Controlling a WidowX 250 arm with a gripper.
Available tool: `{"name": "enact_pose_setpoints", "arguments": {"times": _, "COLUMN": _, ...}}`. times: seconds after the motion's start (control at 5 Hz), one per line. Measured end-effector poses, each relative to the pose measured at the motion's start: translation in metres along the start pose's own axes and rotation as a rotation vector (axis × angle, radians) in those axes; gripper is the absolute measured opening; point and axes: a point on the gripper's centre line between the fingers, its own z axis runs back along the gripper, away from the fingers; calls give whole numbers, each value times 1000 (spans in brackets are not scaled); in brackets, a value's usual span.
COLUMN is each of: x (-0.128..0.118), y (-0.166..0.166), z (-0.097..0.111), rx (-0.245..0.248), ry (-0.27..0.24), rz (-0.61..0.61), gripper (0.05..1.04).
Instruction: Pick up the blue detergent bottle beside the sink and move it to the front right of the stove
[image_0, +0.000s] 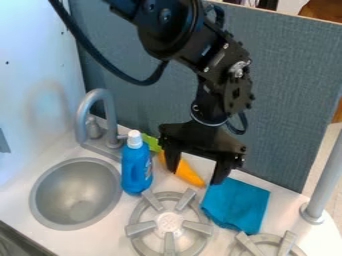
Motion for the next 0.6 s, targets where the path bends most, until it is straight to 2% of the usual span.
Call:
{"name": "enact_pose_setpoints", "arguments": {"times": 0.2, "x": -5, "y": 1, "z": -7, "rx": 13, "ry": 22, "rz": -7, "gripper": 1011}}
{"name": "enact_pose_setpoints", "arguments": {"times": 0.4, "x": -4, "y": 31, "z": -16, "rx": 16, "ry": 43, "rz": 12, "gripper": 1011}}
{"name": "enact_pose_setpoints", "arguments": {"times": 0.6, "x": -2, "y": 57, "z": -17, "rx": -2, "ry": 36, "rz": 13, "gripper": 1011}}
